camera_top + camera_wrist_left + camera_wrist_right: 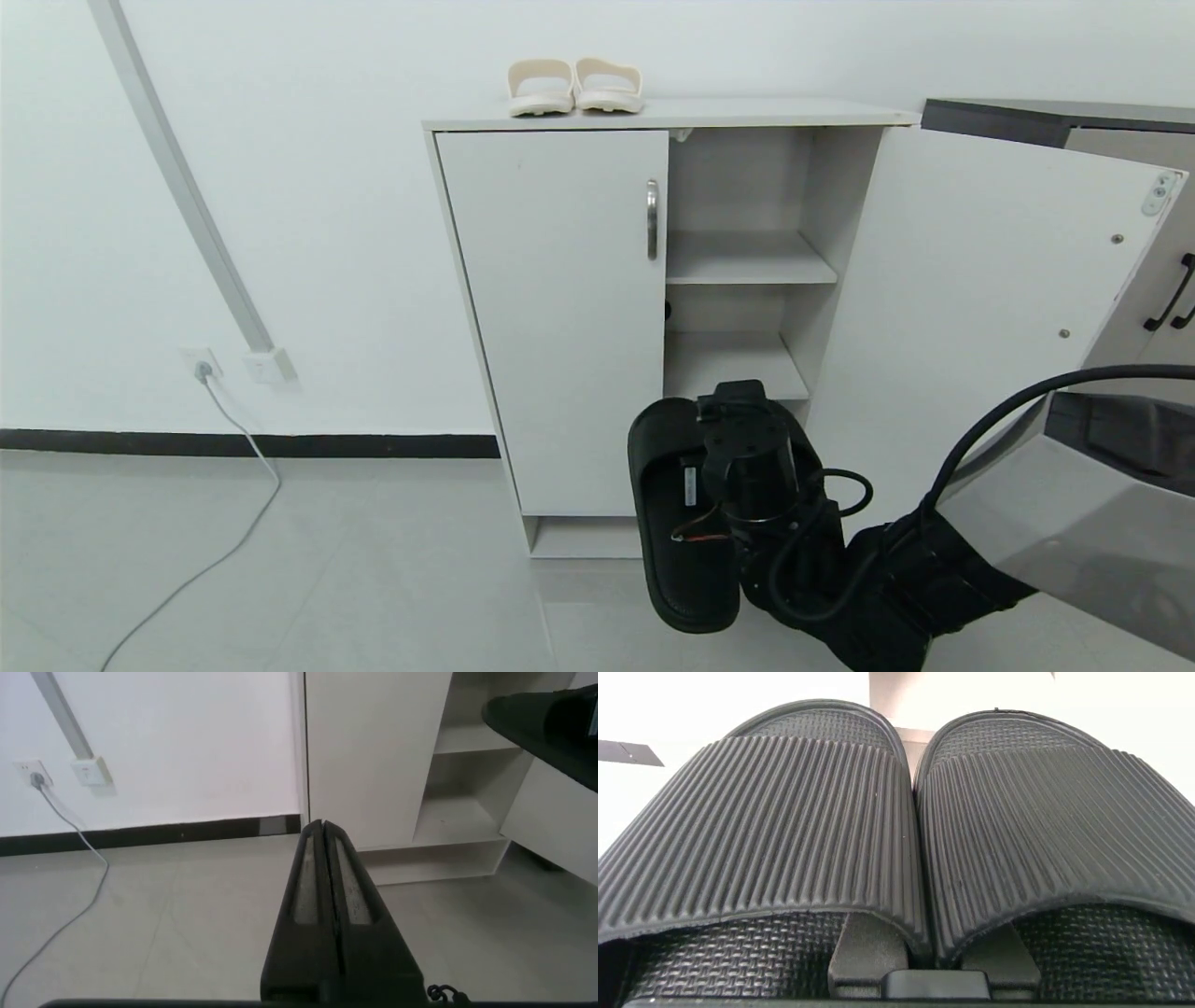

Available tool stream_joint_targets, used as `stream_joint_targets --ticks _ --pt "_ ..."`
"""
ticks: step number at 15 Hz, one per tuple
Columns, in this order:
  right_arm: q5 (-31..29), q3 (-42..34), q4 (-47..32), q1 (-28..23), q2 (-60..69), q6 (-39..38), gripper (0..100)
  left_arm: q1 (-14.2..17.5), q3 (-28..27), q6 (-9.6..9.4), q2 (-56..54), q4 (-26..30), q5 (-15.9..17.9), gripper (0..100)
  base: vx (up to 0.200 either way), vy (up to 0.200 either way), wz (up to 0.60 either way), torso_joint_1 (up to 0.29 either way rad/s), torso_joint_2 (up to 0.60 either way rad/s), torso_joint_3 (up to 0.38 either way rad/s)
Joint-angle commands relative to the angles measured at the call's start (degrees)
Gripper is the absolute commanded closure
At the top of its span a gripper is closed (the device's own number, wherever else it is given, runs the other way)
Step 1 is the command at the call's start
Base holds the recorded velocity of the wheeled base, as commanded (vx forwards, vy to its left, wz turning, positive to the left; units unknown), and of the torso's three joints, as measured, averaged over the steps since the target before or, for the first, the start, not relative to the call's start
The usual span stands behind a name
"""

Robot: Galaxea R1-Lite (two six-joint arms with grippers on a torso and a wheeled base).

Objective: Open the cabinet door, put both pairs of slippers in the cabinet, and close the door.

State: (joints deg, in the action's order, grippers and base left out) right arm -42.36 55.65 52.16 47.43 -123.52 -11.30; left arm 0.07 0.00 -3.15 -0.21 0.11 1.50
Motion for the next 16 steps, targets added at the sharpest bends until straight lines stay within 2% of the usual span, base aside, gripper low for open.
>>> stream_joint_targets --ticks 1,4,16 --pt "0.00 0.07 0.04 0.03 -0.32 -0.04 100 0.01 0.00 -0.02 0.21 0.07 -0.01 100 0.000 -0.200 0.00 -0.002 0.00 -0.002" --pt "0.00 0.07 0.04 0.03 -0.50 -0.13 100 0.01 0.00 0.07 0.21 -0.02 -0.01 100 0.000 -0.200 0.00 -0.001 0.01 0.004" --pt "1.14 1.48 1.01 -1.91 -4.63 -1.09 100 0.01 0.00 0.33 0.21 0.07 -0.09 100 0.000 0.000 0.00 0.000 0.00 0.000"
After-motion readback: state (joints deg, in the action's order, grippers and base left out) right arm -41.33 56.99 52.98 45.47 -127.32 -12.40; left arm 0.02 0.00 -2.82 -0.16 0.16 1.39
